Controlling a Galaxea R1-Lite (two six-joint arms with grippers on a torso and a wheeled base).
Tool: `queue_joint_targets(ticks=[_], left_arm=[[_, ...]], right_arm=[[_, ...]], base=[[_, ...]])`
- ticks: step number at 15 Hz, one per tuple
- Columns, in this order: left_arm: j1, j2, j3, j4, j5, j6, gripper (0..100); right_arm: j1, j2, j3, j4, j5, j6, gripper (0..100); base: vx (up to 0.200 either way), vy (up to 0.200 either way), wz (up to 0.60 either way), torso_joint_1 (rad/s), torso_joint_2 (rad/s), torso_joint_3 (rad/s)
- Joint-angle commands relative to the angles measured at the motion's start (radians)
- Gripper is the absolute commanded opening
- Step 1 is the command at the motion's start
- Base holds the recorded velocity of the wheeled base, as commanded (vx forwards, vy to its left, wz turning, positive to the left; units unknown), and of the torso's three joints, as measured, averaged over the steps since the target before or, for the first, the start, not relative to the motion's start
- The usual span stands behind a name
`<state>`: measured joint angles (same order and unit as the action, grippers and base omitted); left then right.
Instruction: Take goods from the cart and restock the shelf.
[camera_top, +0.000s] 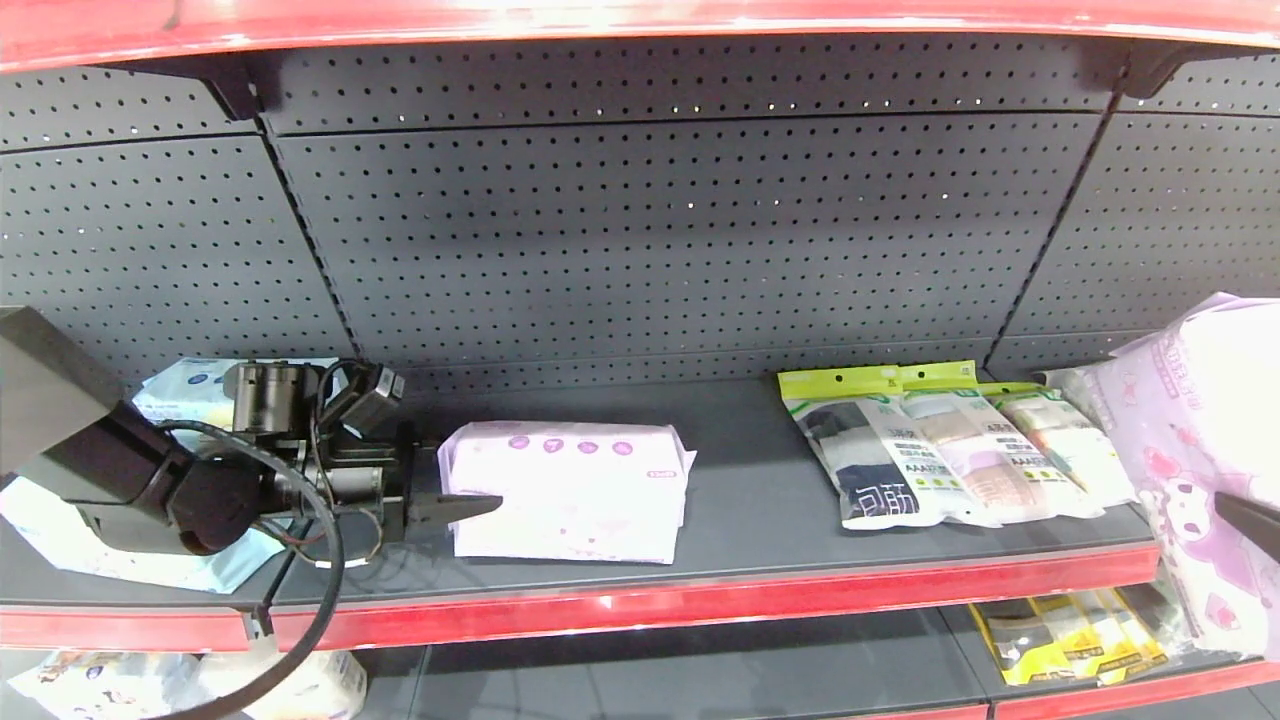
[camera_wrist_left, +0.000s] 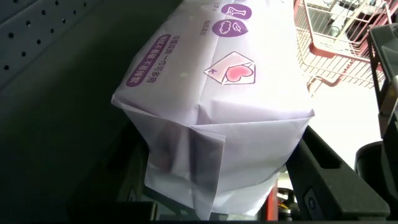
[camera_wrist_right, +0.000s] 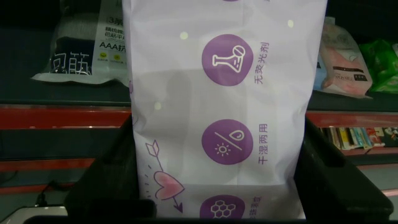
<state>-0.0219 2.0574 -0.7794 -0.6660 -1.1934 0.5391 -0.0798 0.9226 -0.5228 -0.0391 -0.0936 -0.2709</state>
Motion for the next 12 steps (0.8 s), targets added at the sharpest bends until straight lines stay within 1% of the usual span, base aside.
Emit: queue_joint_targets(ticks=[1, 6, 8, 12], left_arm=[[0.0, -0.008, 0.019, -0.006, 0.0, 0.001, 0], [0.0, -0.002, 0.04, -0.02, 0.0, 0.015, 0], [0.0, 0.0, 0.046, -0.018, 0.002, 0.031, 0], [0.0, 0.012, 0.063, -0.018, 0.023, 0.038, 0]], right_arm=[[0.0, -0.001, 0.0, -0.001, 0.0, -0.001, 0], [0.0, -0.004, 0.0, -0.001, 0.0, 0.001, 0], [0.0, -0.005, 0.0, -0.001, 0.0, 0.001, 0], [0.0, -0.002, 0.0, -0.001, 0.0, -0.001, 0]], base=[[0.0, 0.0, 0.0, 0.0, 0.0, 0.0], [0.0, 0.0, 0.0, 0.0, 0.0, 0.0], [0.0, 0.0, 0.0, 0.0, 0.0, 0.0], [0.0, 0.0, 0.0, 0.0, 0.0, 0.0]])
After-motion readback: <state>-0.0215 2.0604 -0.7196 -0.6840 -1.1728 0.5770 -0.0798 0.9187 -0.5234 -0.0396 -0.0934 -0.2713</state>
